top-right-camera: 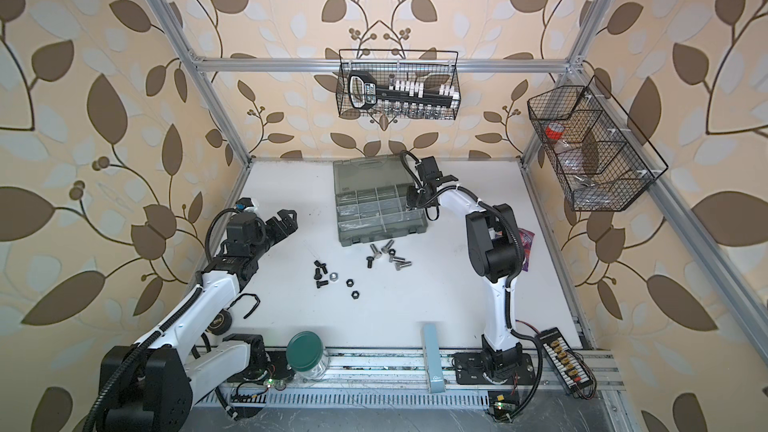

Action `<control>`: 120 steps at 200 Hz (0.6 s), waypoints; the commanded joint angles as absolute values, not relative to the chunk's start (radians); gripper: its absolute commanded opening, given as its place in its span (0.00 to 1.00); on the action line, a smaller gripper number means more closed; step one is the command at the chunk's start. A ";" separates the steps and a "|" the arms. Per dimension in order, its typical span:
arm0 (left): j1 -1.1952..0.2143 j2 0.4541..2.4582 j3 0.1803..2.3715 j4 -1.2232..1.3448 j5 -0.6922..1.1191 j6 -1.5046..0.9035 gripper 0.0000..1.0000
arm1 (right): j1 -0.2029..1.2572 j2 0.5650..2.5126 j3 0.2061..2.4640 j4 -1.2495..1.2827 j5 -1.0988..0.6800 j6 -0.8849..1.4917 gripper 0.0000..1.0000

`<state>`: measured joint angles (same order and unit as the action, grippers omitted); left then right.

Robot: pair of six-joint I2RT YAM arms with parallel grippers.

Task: Sort the screws and nuts into containers
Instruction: Place the nut into the container, then pick up the nut from the center of the table.

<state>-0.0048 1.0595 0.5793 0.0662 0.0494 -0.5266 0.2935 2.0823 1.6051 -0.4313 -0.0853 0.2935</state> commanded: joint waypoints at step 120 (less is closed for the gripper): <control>0.003 1.042 0.623 0.052 0.023 -0.530 0.99 | 0.776 1.759 1.295 -0.465 0.131 0.242 0.32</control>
<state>-0.0048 1.0595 0.5793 0.0525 0.0441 -0.5282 0.6868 1.7561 1.3067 -0.4274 0.0692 0.2642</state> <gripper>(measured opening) 0.990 0.316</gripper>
